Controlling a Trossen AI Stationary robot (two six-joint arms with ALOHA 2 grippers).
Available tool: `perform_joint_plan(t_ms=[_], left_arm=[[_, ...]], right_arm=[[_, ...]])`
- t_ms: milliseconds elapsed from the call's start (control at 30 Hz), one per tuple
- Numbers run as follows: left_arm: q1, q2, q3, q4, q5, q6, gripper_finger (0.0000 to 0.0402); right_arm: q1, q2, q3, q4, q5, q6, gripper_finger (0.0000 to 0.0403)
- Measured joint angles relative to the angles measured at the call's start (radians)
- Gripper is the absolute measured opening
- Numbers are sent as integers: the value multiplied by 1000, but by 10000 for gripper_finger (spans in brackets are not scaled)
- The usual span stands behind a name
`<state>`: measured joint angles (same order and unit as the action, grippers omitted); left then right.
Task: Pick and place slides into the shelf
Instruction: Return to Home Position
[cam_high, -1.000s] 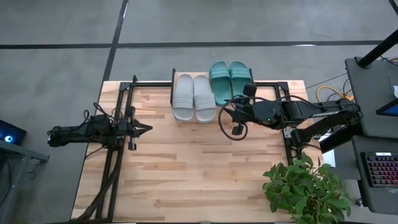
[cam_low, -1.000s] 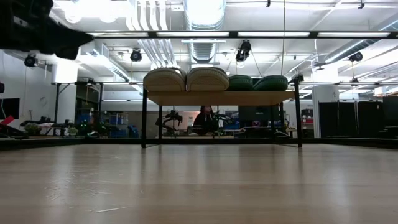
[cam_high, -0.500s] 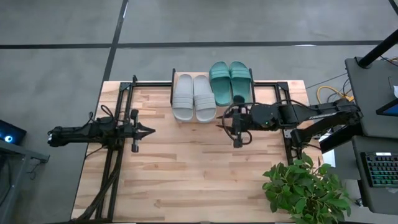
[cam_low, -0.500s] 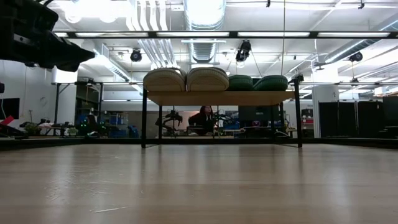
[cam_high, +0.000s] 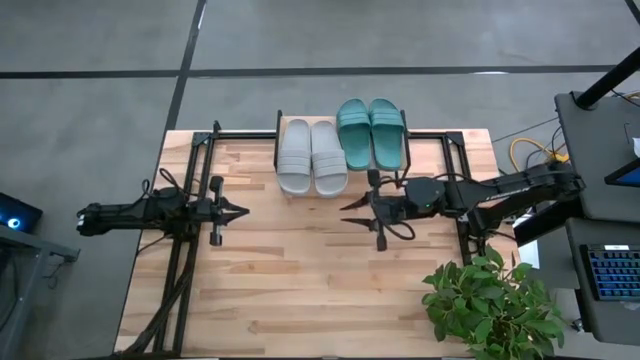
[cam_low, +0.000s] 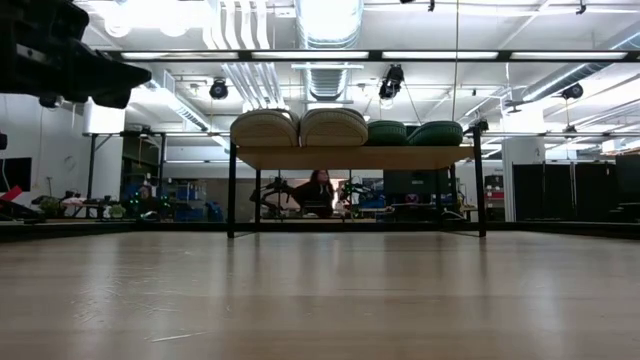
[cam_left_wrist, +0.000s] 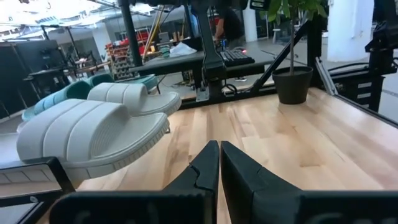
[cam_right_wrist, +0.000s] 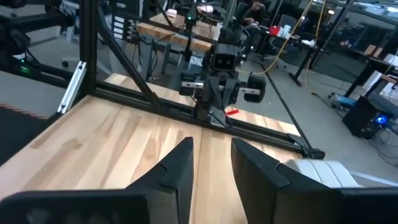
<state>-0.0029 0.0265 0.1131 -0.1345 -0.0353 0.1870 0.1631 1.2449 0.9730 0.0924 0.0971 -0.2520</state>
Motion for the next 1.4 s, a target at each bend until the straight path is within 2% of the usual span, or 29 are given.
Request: perform_joint_plan(t_ms=[200,400,633,733,833,1000,1300,1400], left_arm=[[0,0,-3,-7,-1,3,0],[0,0,-2,-5,-19,13,0],[1,1,-2,-4,-23,10,0],[1,0,-2,-1,-23,10,0],[1,0,-2,0,-23,16,0],[1,0,-2,-1,-26,29,0],[1,0,-2,-5,-26,30,0],[1,0,-2,-5,-26,30,0]], right_arm=[[0,-117,-139,11,11,0,76],[-1,-280,-365,161,-19,-32,53],[-67,-336,-568,423,-38,-33,48],[-118,-329,-612,472,-81,-10,47],[-156,-325,-640,475,-79,21,44],[-163,-345,-669,476,-74,-22,43],[-203,-527,-780,468,-70,15,43],[-201,-595,-798,412,-68,32,43]])
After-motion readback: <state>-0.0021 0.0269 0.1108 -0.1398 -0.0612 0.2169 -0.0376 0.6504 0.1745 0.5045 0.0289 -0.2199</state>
